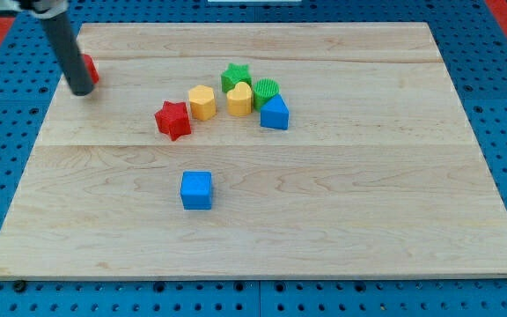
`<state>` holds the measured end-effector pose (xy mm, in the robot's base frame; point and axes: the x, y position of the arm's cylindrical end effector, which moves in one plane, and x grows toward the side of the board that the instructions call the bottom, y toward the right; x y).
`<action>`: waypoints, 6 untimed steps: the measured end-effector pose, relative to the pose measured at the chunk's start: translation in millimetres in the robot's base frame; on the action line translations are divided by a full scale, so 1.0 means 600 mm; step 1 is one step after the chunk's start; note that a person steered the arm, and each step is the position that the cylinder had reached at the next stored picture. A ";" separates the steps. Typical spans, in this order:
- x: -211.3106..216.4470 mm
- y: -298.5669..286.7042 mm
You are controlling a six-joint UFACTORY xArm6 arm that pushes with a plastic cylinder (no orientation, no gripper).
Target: Push the red circle to the top left
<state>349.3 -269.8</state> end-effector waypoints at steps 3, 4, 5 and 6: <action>-0.026 0.008; -0.038 0.075; -0.075 0.096; -0.142 0.096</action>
